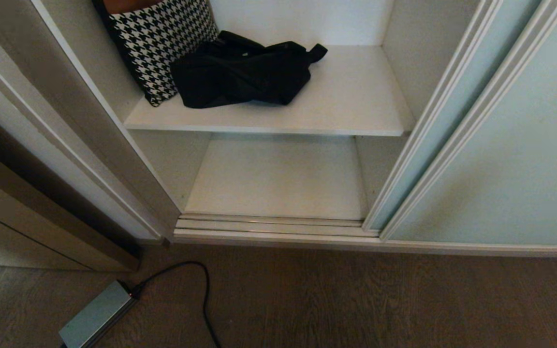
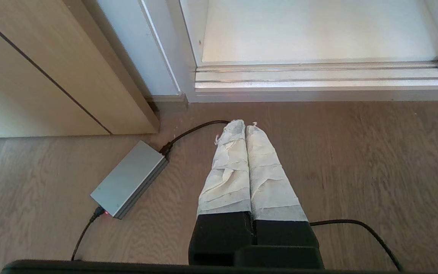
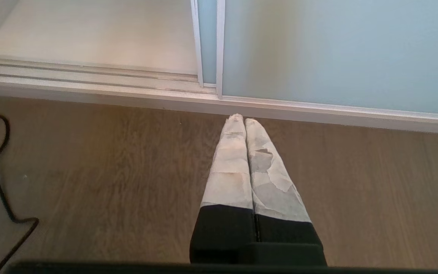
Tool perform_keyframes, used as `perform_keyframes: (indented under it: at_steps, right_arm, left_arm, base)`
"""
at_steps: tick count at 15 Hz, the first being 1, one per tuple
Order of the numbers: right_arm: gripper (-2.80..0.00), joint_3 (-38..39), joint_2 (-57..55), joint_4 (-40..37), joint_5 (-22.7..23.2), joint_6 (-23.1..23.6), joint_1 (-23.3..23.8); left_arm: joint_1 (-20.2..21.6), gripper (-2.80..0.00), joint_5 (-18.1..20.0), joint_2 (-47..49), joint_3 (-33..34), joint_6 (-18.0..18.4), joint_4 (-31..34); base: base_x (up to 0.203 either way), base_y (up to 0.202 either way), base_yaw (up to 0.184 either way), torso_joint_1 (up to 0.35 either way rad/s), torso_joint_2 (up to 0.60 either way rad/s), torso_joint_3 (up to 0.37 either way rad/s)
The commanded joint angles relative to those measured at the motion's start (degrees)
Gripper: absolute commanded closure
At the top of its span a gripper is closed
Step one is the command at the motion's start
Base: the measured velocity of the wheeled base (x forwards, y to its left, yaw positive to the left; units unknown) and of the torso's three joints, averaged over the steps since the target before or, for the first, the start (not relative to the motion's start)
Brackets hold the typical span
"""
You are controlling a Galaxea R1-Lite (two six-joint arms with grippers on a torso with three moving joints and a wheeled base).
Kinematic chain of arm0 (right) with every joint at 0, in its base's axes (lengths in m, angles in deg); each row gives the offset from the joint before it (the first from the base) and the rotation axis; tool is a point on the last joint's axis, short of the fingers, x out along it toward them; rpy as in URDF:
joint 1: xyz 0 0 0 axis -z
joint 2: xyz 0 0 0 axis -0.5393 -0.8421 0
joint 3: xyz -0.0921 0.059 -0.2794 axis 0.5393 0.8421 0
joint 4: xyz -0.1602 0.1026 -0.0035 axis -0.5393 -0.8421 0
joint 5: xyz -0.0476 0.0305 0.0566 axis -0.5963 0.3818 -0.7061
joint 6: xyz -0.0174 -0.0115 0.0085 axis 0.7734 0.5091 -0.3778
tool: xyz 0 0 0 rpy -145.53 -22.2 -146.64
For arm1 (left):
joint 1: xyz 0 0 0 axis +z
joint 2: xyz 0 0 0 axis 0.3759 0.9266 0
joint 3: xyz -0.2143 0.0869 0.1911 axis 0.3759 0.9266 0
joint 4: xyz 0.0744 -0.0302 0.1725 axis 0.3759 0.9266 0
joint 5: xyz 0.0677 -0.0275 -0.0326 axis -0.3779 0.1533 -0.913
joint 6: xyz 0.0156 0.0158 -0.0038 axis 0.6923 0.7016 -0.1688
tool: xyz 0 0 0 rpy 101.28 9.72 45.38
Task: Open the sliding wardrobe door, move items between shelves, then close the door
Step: Close the door
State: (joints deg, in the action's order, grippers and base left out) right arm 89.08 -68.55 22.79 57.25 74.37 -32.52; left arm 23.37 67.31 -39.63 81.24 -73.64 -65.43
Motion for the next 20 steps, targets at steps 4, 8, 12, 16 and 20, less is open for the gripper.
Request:
perform_keyframes:
  at_steps: [4, 8, 12, 16, 20]
  right_arm:
    - [0.00, -9.37, -2.81, -4.09, -0.99, -0.42, -0.07]
    - [0.00, -40.24, -18.17, -16.94, 1.29, -6.75, -0.32]
    - [0.00, -66.41, -41.88, -23.36, 9.03, -20.84, -0.60]
    - [0.00, -79.99, -58.57, -24.84, 17.20, -37.44, -0.46]
    - [0.00, -83.70, -66.48, -19.92, 24.46, -43.36, 4.79]
  left_arm:
    - [0.02, 0.00, 0.00, 0.22, 0.00, 0.03, -0.04]
    - [0.03, 0.00, 0.00, 0.22, 0.00, 0.03, -0.04]
    - [0.03, 0.00, 0.00, 0.22, 0.00, 0.03, -0.04]
    - [0.03, 0.00, 0.00, 0.22, 0.00, 0.03, -0.04]
    - [0.02, 0.00, 0.00, 0.22, 0.00, 0.03, -0.04]
  base:
    - [0.000, 0.000, 0.000, 0.000, 0.00, 0.000]
    - [0.000, 0.000, 0.000, 0.000, 0.00, 0.000]
    - [0.000, 0.000, 0.000, 0.000, 0.00, 0.000]
    - [0.000, 0.000, 0.000, 0.000, 0.00, 0.000]
    - [0.000, 0.000, 0.000, 0.000, 0.00, 0.000]
